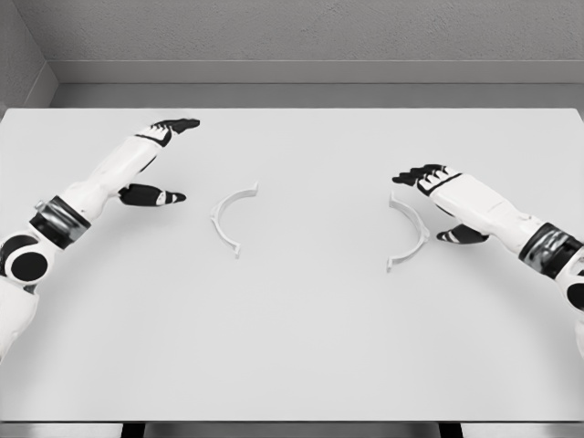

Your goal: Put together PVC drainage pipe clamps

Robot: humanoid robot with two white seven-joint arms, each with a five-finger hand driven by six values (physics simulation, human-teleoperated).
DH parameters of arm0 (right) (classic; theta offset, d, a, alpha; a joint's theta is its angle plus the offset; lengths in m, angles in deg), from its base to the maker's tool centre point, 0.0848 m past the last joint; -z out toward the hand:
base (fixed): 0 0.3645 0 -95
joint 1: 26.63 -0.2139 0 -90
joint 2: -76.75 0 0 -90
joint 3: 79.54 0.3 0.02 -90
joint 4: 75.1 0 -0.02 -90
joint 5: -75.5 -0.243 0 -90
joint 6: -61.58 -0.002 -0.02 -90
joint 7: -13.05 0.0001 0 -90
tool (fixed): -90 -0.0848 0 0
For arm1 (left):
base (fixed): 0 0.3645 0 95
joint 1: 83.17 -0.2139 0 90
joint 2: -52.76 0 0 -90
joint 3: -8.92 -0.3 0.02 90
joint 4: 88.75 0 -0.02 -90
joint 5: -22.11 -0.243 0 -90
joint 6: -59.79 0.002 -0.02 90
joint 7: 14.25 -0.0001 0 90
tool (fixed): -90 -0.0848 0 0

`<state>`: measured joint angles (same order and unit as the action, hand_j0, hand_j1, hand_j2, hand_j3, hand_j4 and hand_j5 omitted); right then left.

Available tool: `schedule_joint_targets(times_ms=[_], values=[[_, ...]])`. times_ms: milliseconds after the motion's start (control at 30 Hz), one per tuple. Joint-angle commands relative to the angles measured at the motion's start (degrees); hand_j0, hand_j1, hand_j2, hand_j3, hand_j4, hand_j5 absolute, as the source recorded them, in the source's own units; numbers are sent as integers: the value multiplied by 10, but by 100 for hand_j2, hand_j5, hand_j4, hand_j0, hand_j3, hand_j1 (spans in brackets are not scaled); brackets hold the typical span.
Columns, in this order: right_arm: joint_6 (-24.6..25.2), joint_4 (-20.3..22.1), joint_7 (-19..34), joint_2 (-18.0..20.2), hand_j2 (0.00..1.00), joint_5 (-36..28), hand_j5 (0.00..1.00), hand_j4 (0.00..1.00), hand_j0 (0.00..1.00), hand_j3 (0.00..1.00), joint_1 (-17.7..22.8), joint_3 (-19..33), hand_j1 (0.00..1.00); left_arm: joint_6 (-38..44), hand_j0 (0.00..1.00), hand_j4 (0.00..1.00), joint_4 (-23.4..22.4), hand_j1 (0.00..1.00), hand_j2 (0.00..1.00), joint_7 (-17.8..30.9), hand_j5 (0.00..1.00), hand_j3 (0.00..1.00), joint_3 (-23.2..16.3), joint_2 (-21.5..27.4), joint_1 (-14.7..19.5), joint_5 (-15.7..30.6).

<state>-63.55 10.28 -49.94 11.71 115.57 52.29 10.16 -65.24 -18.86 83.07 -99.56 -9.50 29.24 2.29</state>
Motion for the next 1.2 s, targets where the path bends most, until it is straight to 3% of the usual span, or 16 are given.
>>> schedule_joint_targets(times_ms=[0,467,733,1167], values=[[1,-9,0,0,100,0,100,100,100,100,-3,-6,100,0,100,100,-12,100,100,0,100,100,-8,-5,0,1],[1,-21,0,-9,100,3,100,100,100,100,-15,-17,100,0,100,100,-65,100,100,0,100,100,-16,-29,6,-6],[1,-21,0,-12,100,7,100,100,100,100,-16,-19,100,0,100,100,-114,100,100,0,100,100,-30,-51,38,-6],[1,-28,0,-11,100,7,100,100,100,100,-25,-29,100,0,100,100,-114,100,100,0,100,100,-32,-63,38,-15]])
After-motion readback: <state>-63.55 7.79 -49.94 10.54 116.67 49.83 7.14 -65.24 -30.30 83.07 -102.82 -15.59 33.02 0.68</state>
